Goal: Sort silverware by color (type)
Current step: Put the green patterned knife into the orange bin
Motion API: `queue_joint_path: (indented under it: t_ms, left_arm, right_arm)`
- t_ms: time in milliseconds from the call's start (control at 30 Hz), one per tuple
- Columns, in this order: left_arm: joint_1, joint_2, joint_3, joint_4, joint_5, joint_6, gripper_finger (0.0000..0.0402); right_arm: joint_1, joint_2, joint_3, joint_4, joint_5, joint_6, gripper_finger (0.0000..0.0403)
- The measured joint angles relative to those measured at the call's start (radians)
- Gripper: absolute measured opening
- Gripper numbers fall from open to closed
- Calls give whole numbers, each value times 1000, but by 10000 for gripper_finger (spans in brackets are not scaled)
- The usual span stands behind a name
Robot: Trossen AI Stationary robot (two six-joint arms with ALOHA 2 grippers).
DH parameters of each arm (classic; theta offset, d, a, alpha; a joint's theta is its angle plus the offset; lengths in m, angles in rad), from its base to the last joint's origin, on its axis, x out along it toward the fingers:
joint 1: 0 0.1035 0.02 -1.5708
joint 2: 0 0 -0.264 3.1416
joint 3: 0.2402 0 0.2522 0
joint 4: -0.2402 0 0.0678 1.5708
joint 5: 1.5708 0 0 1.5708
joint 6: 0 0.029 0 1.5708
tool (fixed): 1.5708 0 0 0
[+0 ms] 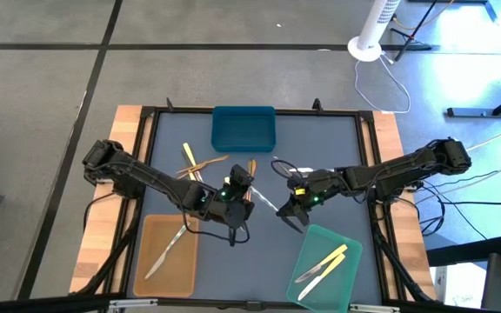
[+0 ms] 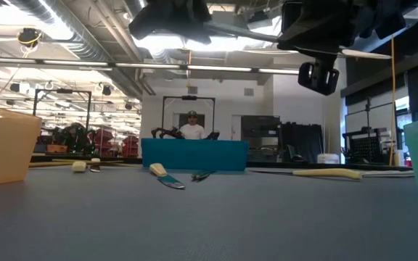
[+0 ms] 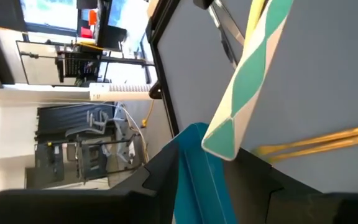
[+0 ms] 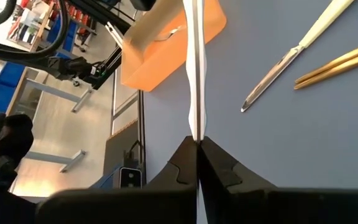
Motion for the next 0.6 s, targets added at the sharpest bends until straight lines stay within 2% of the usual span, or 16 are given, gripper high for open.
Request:
queue_joint_path:
  t_ms: [167, 300, 433, 600]
  left_arm:
    - [0, 0, 0, -40, -3, -13, 115]
    - [0, -29, 0, -113, -19, -120, 115]
    - [0, -92, 1, -207, 30, -263, 115]
    - [4, -180, 1, -311, 141, -478, 115]
  right_arm:
    - [0, 0, 0, 3, 3, 2, 0]
    - [0, 0, 0, 3, 8, 2, 0]
    - [0, 0, 0, 23, 12, -1, 0]
    - [-2, 0, 1, 61, 73, -27, 0]
